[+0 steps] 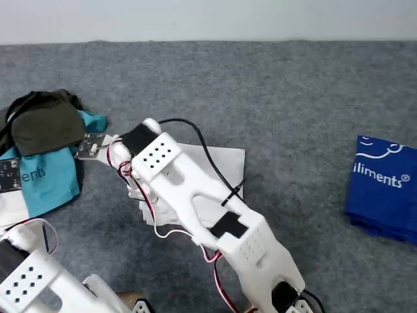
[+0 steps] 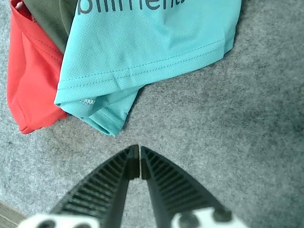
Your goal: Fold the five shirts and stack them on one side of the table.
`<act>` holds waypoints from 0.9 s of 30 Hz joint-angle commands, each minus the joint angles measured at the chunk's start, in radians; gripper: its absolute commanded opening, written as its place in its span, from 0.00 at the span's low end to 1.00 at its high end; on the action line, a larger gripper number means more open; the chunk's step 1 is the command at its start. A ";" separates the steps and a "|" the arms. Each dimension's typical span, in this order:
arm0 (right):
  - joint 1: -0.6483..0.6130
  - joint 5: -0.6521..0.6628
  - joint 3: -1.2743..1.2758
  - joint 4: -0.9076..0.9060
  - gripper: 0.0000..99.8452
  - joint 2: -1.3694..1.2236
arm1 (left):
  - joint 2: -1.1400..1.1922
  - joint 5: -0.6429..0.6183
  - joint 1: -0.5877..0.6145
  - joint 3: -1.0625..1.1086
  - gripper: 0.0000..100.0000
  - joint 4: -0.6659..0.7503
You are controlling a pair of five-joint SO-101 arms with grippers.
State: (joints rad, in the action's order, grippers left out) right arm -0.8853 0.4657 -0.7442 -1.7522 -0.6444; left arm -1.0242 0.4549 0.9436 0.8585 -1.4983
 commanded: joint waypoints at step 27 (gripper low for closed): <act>0.124 -0.190 0.273 -0.044 0.01 0.334 | -0.018 -0.008 0.002 -0.048 0.02 0.002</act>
State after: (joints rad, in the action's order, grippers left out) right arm -0.8408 0.2862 -0.5723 -1.7538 -0.4281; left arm -1.0242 0.4549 0.9436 0.8585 -1.4983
